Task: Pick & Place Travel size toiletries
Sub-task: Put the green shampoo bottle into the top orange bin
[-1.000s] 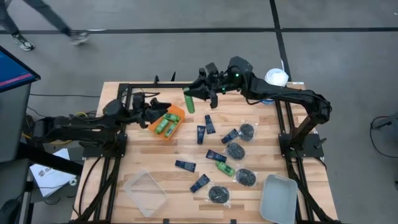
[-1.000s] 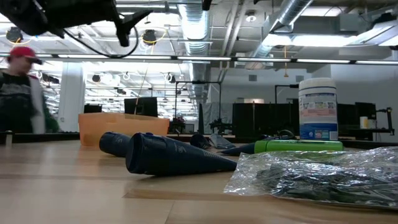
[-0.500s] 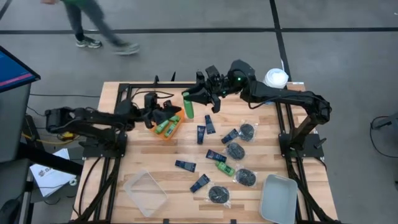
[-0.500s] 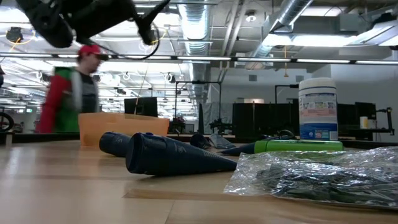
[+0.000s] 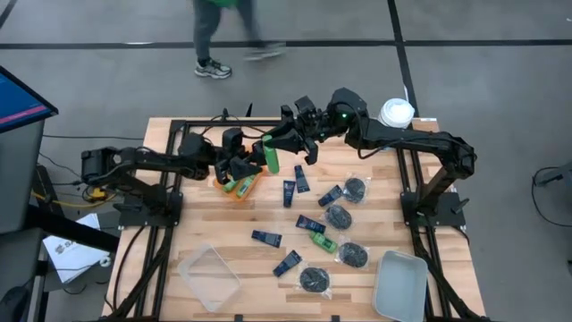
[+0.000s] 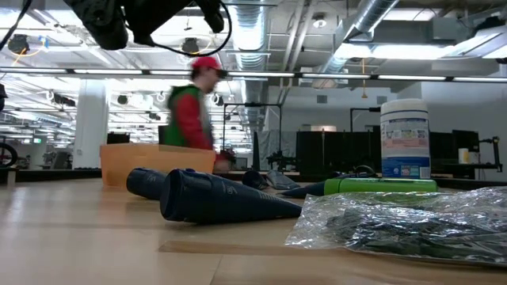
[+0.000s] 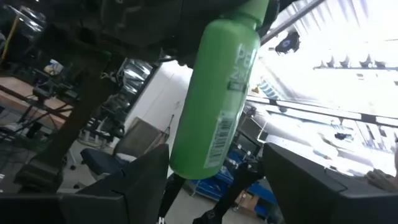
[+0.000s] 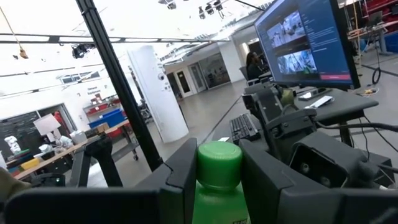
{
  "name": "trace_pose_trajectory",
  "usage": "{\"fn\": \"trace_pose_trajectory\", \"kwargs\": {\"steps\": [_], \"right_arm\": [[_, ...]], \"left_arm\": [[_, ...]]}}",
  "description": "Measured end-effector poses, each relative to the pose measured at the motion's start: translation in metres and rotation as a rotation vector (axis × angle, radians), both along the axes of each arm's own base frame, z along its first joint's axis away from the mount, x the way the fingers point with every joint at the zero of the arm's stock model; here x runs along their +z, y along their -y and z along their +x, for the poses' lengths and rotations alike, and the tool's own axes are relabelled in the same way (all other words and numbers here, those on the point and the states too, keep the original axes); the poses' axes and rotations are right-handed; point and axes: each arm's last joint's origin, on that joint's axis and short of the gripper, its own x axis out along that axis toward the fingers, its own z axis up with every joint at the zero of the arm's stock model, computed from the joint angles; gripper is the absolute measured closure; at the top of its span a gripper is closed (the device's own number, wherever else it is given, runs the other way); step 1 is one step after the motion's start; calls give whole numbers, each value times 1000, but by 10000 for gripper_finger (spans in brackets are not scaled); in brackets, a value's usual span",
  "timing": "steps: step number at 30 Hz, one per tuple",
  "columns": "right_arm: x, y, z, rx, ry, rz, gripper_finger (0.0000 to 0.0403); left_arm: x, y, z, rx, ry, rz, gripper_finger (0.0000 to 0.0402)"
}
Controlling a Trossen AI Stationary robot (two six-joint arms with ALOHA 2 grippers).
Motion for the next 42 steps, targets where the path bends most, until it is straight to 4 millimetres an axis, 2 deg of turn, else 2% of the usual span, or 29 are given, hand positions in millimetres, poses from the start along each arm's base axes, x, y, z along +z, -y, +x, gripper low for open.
{"fn": "trace_pose_trajectory", "kwargs": {"steps": [17,27,32,37,42], "right_arm": [[1,-3,0,31,10,2,314],[8,5,-4,54,81,-36,314],[13,13,-8,64,152,-171,314],[34,18,-16,102,227,-289,314],[48,19,-21,137,201,-413,314]], "left_arm": [[-1,3,1,-92,-8,87,171],[0,3,0,-178,-71,-23,151],[4,3,-2,-176,-70,-84,150],[12,4,-8,-173,-53,-162,153],[23,1,-17,-141,-16,-252,155]]}}
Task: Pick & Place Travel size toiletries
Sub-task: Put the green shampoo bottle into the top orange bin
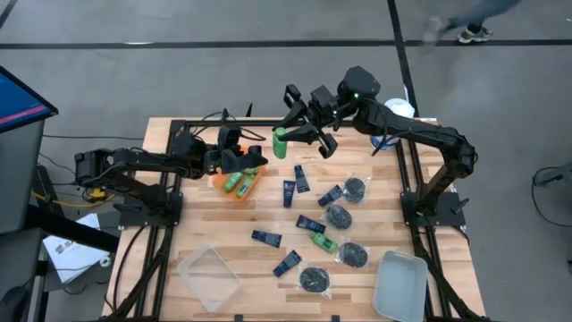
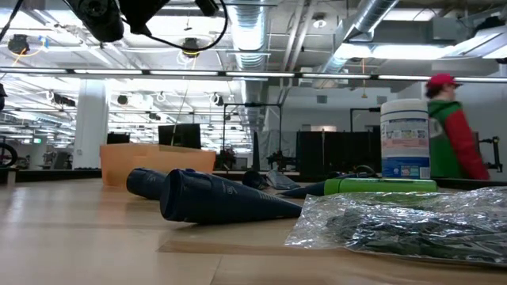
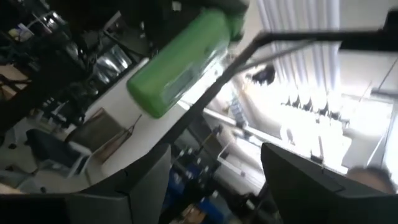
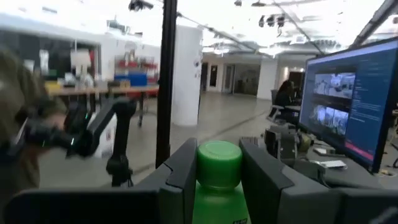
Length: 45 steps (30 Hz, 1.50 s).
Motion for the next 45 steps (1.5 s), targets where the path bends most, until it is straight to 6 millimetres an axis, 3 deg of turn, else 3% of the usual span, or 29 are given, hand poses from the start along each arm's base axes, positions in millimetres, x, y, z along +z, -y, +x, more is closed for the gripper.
{"fn": "trace_pose_trajectory", "kwargs": {"steps": [8,19,30,45], "right_arm": [[23,-8,-11,41,2,-177,314],[37,-28,-12,85,99,-240,315],[33,-28,-13,117,149,-342,315],[24,-45,-9,118,270,-570,315]], "left_arm": [[16,-13,-19,61,52,-61,156],[7,-37,-18,81,-18,-173,156],[4,-27,-11,-93,-100,-353,156],[2,-18,-7,-308,-227,-603,156]]}}
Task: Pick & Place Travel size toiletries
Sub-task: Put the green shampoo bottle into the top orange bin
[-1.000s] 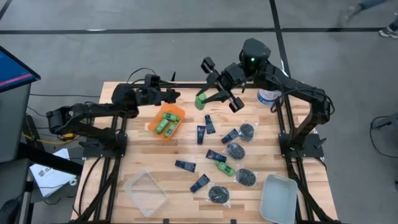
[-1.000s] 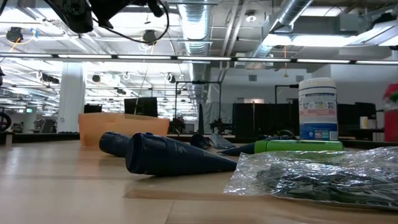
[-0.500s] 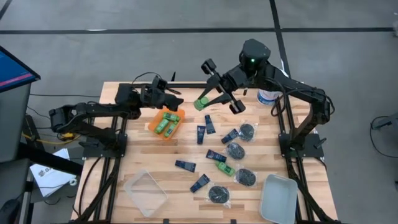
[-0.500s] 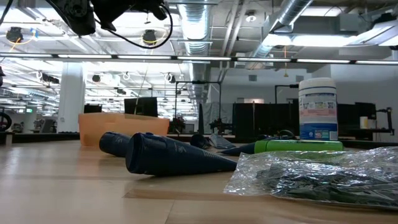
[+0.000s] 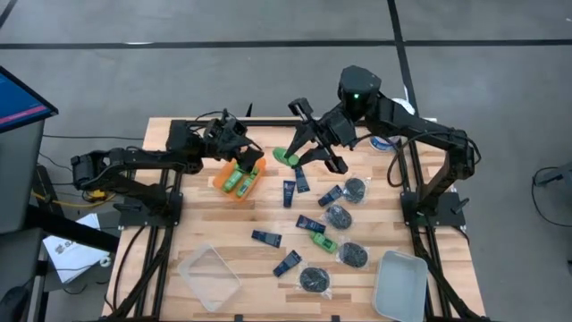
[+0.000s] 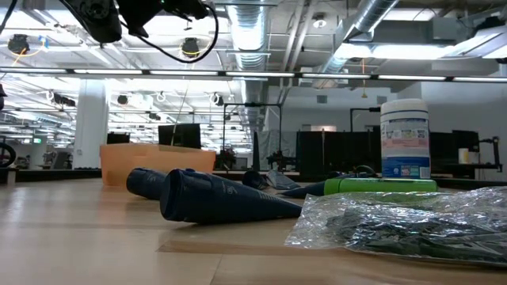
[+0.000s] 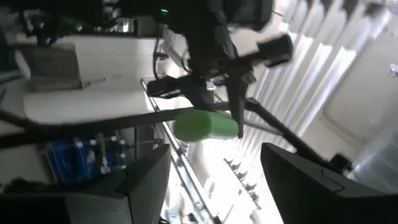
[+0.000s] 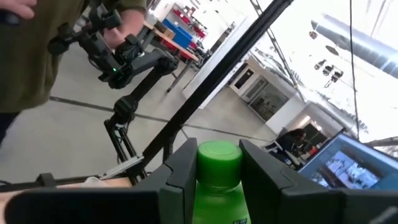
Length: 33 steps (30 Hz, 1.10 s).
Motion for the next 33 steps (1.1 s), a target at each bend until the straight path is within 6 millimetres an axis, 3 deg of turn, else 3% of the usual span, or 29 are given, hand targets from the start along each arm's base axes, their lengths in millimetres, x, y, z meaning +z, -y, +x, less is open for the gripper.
{"fn": "trace_pose_trajectory", "kwargs": {"steps": [11,19,33], "right_arm": [[-4,-8,1,9,1,-43,315],[-6,-4,1,-1,-12,-45,315],[-11,2,0,-16,-58,-47,315]], "left_arm": [[-4,0,7,-135,-158,-247,156],[26,5,18,-236,-212,-231,156],[23,5,24,-297,-342,-370,156]]}}
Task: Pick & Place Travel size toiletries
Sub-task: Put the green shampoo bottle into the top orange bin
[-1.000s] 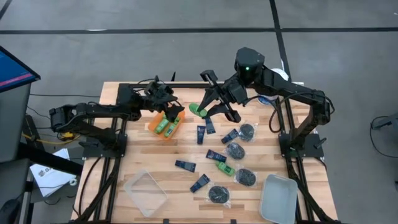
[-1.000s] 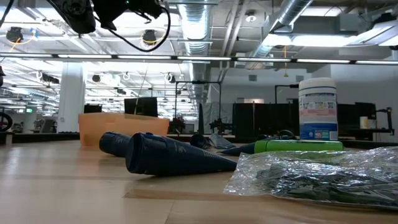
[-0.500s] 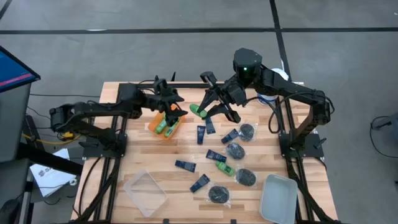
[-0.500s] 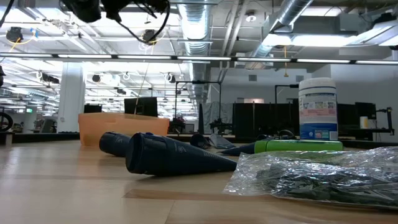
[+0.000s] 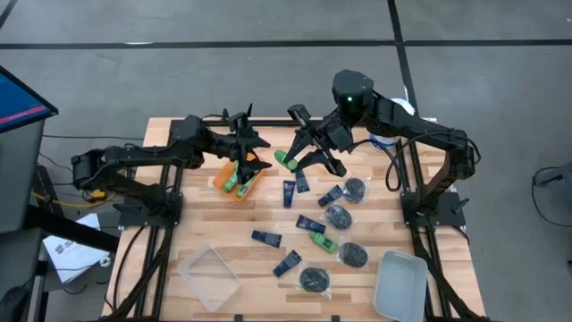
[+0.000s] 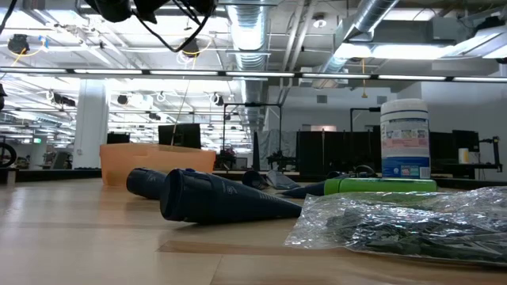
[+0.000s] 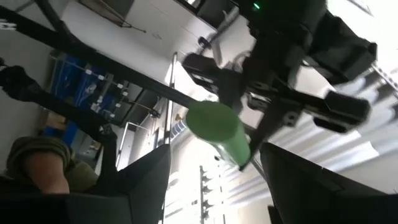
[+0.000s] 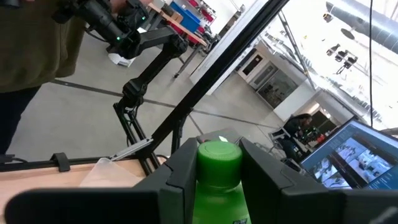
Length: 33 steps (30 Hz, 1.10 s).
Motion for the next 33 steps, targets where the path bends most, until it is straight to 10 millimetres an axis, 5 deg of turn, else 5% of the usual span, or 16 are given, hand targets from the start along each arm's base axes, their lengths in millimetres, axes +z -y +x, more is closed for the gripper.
{"fn": "trace_pose_trajectory", "kwargs": {"steps": [11,21,33], "right_arm": [[-2,-1,0,4,-19,4,315],[-4,-4,-1,48,-53,17,315],[-7,-6,-2,72,-88,26,315]], "left_arm": [[1,2,5,-7,-43,-51,156],[21,-1,42,-118,6,52,156],[22,-1,44,-153,-5,61,156]]}}
